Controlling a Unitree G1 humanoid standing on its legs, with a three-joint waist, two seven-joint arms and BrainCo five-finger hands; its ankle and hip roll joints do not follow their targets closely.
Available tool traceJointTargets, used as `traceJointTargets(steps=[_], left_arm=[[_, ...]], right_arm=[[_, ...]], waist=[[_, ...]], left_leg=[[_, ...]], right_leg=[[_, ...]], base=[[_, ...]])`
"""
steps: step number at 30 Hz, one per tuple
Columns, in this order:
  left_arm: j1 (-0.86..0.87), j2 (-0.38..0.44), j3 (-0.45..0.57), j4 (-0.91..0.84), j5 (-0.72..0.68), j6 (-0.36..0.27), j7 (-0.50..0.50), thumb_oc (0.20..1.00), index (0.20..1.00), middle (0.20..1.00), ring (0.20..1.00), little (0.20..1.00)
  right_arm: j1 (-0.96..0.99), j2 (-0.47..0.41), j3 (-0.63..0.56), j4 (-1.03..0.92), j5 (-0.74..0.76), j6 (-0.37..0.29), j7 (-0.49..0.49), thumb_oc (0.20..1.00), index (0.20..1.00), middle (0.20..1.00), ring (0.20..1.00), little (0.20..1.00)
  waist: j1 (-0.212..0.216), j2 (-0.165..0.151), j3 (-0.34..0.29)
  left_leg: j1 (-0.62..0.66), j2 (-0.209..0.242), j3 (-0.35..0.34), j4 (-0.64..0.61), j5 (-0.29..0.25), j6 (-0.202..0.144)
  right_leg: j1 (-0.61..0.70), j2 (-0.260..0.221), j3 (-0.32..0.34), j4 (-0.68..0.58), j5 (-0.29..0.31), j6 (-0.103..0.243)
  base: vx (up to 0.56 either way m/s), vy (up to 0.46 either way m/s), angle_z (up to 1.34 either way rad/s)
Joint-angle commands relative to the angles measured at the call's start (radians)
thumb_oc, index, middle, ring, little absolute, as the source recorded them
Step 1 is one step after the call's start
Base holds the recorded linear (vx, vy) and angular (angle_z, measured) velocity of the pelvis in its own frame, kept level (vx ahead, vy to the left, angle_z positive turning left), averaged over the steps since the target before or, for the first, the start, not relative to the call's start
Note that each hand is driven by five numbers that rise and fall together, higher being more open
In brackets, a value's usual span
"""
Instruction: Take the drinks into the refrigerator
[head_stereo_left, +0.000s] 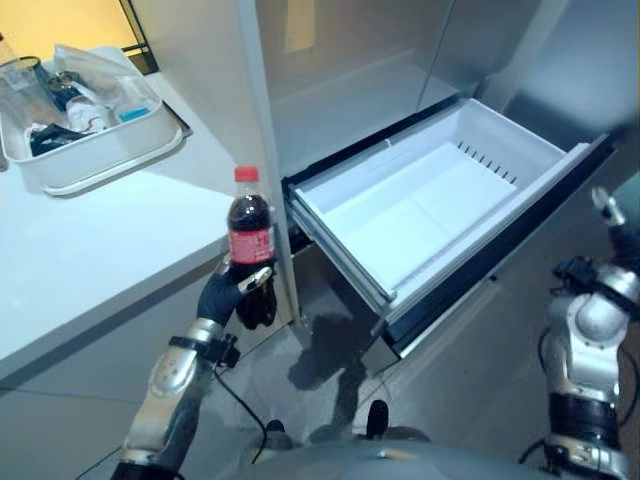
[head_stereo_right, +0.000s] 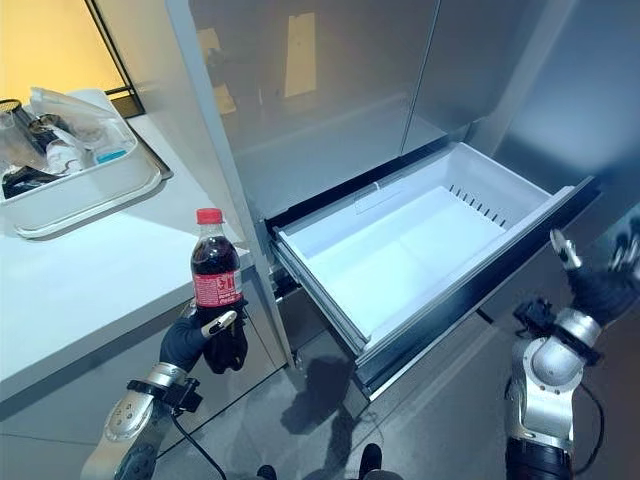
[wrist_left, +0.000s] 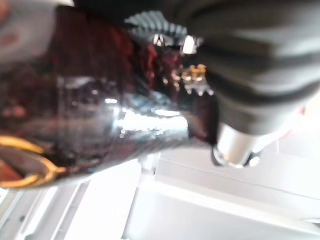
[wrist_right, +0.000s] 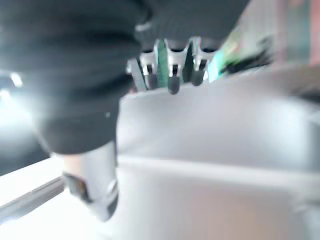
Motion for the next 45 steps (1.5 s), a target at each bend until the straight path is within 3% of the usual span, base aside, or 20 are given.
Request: traceJointTargets(steps=[1, 4, 5, 8, 13, 14, 15, 18, 23, 26, 35, 45], left_arm=[[-0.080, -0.011, 0.060, -0.172, 0.018, -0.117, 0.004, 0.200, 0.200, 0.200, 0.200, 0.200], [-0.071, -0.005, 0.084, -0.173, 0.034, -0.126, 0.002, 0.200, 0.200, 0.200, 0.200, 0.200], [-0.069, 0.008, 0.095, -0.170, 0.047, -0.136, -0.004, 0.200, 0.200, 0.200, 0.200, 0.200], [-0.071, 0.028, 0.108, -0.176, 0.061, -0.149, -0.023, 0.200, 0.200, 0.200, 0.200, 0.200], [-0.110, 0.124, 0.100, -0.206, 0.055, -0.184, -0.072, 0.200, 0.200, 0.200, 0.200, 0.200], [-0.121, 0.160, 0.081, -0.221, 0.028, -0.195, -0.107, 0.200, 0.200, 0.200, 0.200, 0.200], [-0.121, 0.159, 0.083, -0.220, 0.027, -0.196, -0.109, 0.200, 0.200, 0.200, 0.200, 0.200], [-0.159, 0.217, 0.022, -0.203, 0.027, -0.219, -0.143, 0.200, 0.200, 0.200, 0.200, 0.200], [-0.257, 0.232, -0.091, -0.096, 0.011, -0.235, -0.158, 0.200, 0.200, 0.200, 0.200, 0.200], [-0.299, 0.212, -0.142, -0.038, 0.010, -0.225, -0.163, 0.200, 0.200, 0.200, 0.200, 0.200], [-0.416, 0.178, -0.301, 0.062, 0.078, -0.185, -0.188, 0.200, 0.200, 0.200, 0.200, 0.200], [-0.520, 0.056, -0.441, 0.251, 0.187, -0.158, -0.132, 0.200, 0.200, 0.200, 0.200, 0.200]], right_arm=[[-0.074, -0.018, 0.002, -0.134, -0.026, -0.076, 0.075, 1.000, 1.000, 1.000, 1.000, 1.000], [-0.071, -0.063, 0.054, -0.186, 0.011, -0.083, 0.193, 1.000, 1.000, 1.000, 1.000, 1.000], [-0.063, -0.121, 0.097, -0.199, 0.040, -0.068, 0.268, 1.000, 1.000, 1.000, 1.000, 1.000], [-0.064, -0.192, 0.135, -0.191, 0.125, -0.063, 0.368, 1.000, 1.000, 1.000, 1.000, 1.000], [-0.097, -0.373, 0.323, -0.041, 0.349, 0.004, 0.596, 1.000, 1.000, 1.000, 1.000, 1.000], [-0.127, -0.457, 0.409, 0.024, 0.424, 0.034, 0.690, 1.000, 1.000, 1.000, 1.000, 1.000], [-0.133, -0.459, 0.412, 0.030, 0.428, 0.032, 0.693, 1.000, 1.000, 1.000, 1.000, 1.000], [-0.208, -0.514, 0.570, 0.143, 0.553, 0.081, 0.832, 1.000, 1.000, 1.000, 1.000, 1.000], [-0.380, -0.452, 0.808, 0.343, 0.592, 0.133, 0.922, 1.000, 1.000, 1.000, 1.000, 1.000], [-0.418, -0.395, 0.856, 0.384, 0.591, 0.144, 0.938, 1.000, 1.000, 1.000, 1.000, 1.000], [-0.482, -0.200, 0.910, 0.368, 0.554, 0.148, 0.922, 1.000, 1.000, 1.000, 1.000, 1.000], [-0.585, 0.027, 0.976, 0.461, 0.511, 0.141, 0.854, 1.000, 1.000, 1.000, 1.000, 1.000]], waist=[[0.006, 0.003, -0.041], [0.014, -0.001, -0.042], [0.020, -0.007, -0.044], [0.026, -0.010, -0.047], [0.053, -0.025, -0.056], [0.067, -0.030, -0.061], [0.065, -0.029, -0.060], [0.078, -0.030, -0.065], [0.087, -0.021, -0.071], [0.088, -0.016, -0.073], [0.085, 0.001, -0.074], [0.087, 0.011, -0.080]], left_leg=[[-0.006, -0.079, -0.036, 0.001, -0.084, 0.097], [-0.004, -0.079, -0.036, 0.001, -0.082, 0.096], [-0.005, -0.079, -0.036, 0.001, -0.080, 0.093], [-0.004, -0.078, -0.038, 0.001, -0.079, 0.092], [-0.005, -0.078, -0.044, 0.001, -0.071, 0.082], [-0.006, -0.077, -0.046, 0.001, -0.069, 0.078], [-0.005, -0.077, -0.045, 0.001, -0.070, 0.078], [-0.004, -0.078, -0.048, 0.001, -0.067, 0.074], [0.002, -0.078, -0.050, 0.001, -0.067, 0.071], [0.006, -0.078, -0.051, 0.001, -0.067, 0.071], [0.010, -0.076, -0.058, 0.001, -0.066, 0.073], [0.015, -0.070, -0.059, 0.001, -0.067, 0.074]], right_leg=[[0.003, 0.013, -0.024, 0.110, -0.071, 0.027], [0.004, 0.013, -0.027, 0.112, -0.072, 0.025], [0.004, 0.012, -0.029, 0.112, -0.071, 0.025], [0.005, 0.012, -0.033, 0.115, -0.072, 0.025], [0.011, 0.009, -0.049, 0.117, -0.070, 0.025], [0.015, 0.006, -0.055, 0.116, -0.069, 0.025], [0.015, 0.007, -0.055, 0.116, -0.069, 0.025], [0.019, 0.005, -0.062, 0.116, -0.068, 0.026], [0.025, 0.002, -0.070, 0.124, -0.072, 0.025], [0.027, 0.002, -0.071, 0.127, -0.074, 0.025], [0.031, 0.000, -0.076, 0.131, -0.081, 0.023], [0.040, 0.000, -0.076, 0.129, -0.090, 0.020]], base=[[0.00, 0.000, 0.00], [0.00, 0.000, 0.00], [0.00, 0.000, 0.00], [0.00, 0.000, 0.00], [-0.01, -0.019, 0.01], [-0.01, -0.020, 0.04], [-0.02, -0.015, 0.05], [-0.01, -0.006, 0.03], [0.00, 0.005, 0.05], [0.01, 0.007, 0.07], [0.00, 0.001, 0.00], [0.00, 0.000, 0.00]])
